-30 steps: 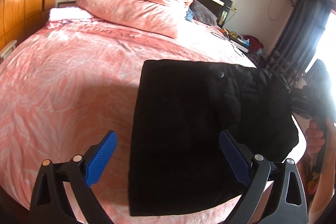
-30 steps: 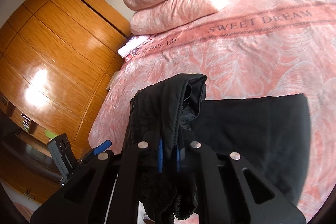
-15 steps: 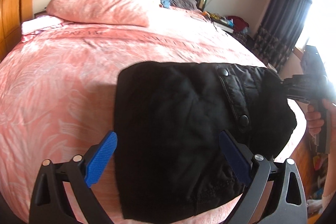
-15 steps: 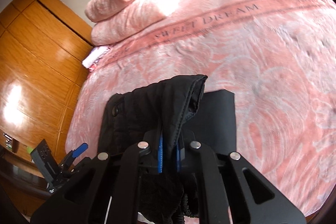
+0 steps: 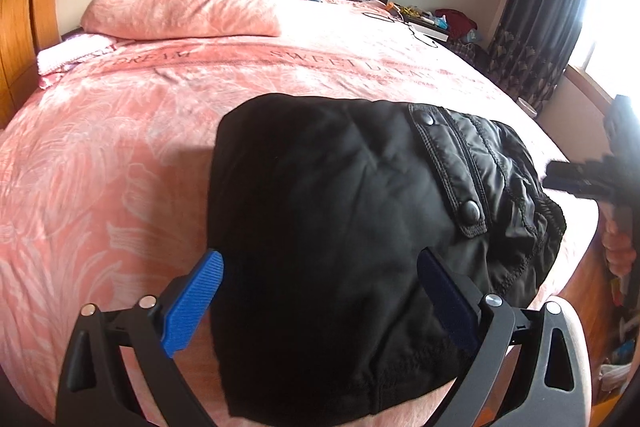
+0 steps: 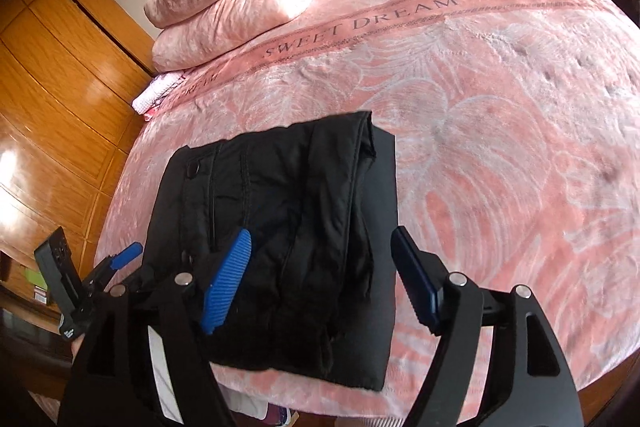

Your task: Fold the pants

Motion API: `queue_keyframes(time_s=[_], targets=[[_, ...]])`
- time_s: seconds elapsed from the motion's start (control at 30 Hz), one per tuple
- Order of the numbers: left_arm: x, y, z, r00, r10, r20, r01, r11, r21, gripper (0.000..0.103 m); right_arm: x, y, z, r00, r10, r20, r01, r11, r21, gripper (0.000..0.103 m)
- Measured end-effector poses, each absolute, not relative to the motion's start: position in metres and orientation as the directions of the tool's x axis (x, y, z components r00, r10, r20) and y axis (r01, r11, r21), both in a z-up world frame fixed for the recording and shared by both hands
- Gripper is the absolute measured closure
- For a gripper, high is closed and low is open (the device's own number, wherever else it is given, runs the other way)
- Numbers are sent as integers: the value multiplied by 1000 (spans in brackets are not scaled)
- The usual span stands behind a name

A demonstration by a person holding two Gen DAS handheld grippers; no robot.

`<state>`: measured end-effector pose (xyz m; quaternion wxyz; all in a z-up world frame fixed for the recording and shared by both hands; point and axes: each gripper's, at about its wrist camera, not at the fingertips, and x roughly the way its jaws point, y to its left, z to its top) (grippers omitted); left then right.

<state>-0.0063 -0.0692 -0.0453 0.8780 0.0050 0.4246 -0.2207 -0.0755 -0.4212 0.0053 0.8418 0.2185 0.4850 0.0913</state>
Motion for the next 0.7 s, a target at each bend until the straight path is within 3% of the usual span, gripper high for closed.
queue_keyframes(time_s=[0.37, 0.43, 0.57, 0.7], targets=[[-24, -70, -52, 486, -403, -776, 384, 896, -225, 4, -101, -411, -34, 458, 467, -756, 94, 820, 564, 29], [-24, -72, -53, 484, -396, -780, 386, 897, -215, 4, -98, -411, -36, 469, 455, -757, 99, 824, 557, 37], [-23, -77, -55, 483, -391, -784, 384, 899, -211, 4, -98, -410, -28, 485, 439, -756, 72, 842, 535, 63], [-23, -82, -53, 487, -394, -780, 387, 897, -212, 4, -101, -411, -14, 499, 429, -753, 47, 855, 517, 71]])
